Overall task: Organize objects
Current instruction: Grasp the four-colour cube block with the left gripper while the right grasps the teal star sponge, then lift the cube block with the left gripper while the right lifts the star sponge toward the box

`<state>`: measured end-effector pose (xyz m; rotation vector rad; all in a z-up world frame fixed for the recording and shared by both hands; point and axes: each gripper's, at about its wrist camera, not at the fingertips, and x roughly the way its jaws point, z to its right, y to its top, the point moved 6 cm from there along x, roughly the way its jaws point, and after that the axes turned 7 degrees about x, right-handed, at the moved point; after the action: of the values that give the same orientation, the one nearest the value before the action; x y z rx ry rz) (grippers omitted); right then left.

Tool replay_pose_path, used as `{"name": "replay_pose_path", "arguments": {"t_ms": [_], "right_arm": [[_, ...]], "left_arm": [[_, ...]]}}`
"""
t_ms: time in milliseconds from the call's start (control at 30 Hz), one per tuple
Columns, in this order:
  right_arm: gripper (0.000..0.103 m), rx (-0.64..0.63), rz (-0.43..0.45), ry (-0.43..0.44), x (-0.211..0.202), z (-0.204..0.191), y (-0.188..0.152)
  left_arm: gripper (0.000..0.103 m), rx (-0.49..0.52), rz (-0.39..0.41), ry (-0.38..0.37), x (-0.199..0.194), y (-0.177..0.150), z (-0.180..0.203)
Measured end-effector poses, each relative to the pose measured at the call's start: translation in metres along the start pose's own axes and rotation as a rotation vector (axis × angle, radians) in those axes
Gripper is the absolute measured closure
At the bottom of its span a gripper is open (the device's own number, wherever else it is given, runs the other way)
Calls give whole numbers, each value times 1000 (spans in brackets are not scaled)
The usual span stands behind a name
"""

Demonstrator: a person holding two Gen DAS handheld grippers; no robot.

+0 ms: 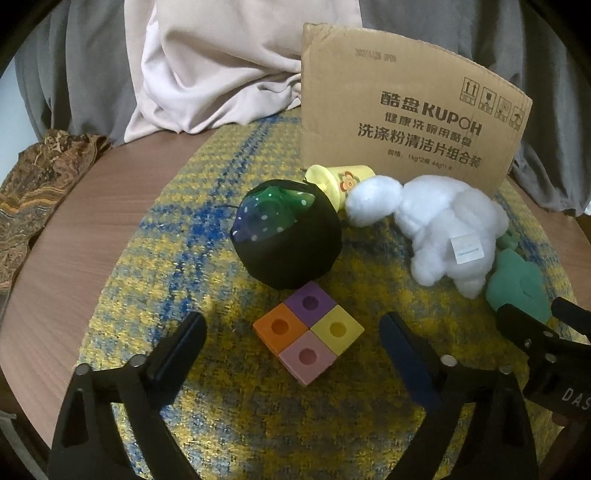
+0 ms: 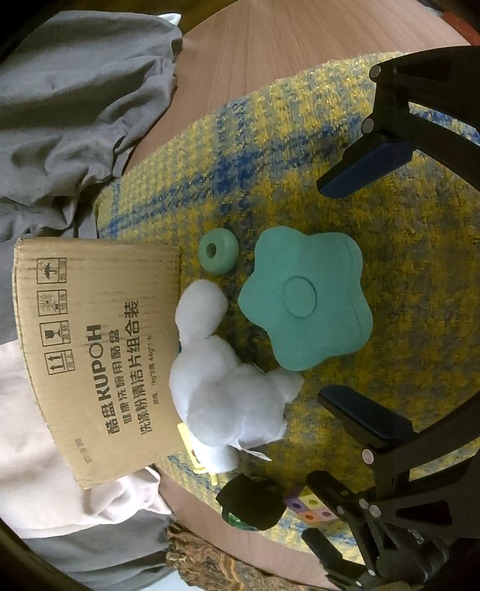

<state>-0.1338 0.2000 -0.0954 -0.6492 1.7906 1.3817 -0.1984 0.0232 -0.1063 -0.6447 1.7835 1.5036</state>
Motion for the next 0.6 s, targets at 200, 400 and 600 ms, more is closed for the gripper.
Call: {"name": "replay_pose_path", "arguments": {"t_ms": [200, 400, 600], "right_arm": [[6, -2, -7, 4, 3, 1, -2], [33, -10, -19, 12, 7, 0, -5], [39, -20, -1, 26, 2, -2, -6]], "left_arm": [[33, 13, -13, -8, 3, -1, 4], [48, 42, -3, -15, 1, -2, 11], [49, 48, 8, -7, -4, -4, 12]]}}
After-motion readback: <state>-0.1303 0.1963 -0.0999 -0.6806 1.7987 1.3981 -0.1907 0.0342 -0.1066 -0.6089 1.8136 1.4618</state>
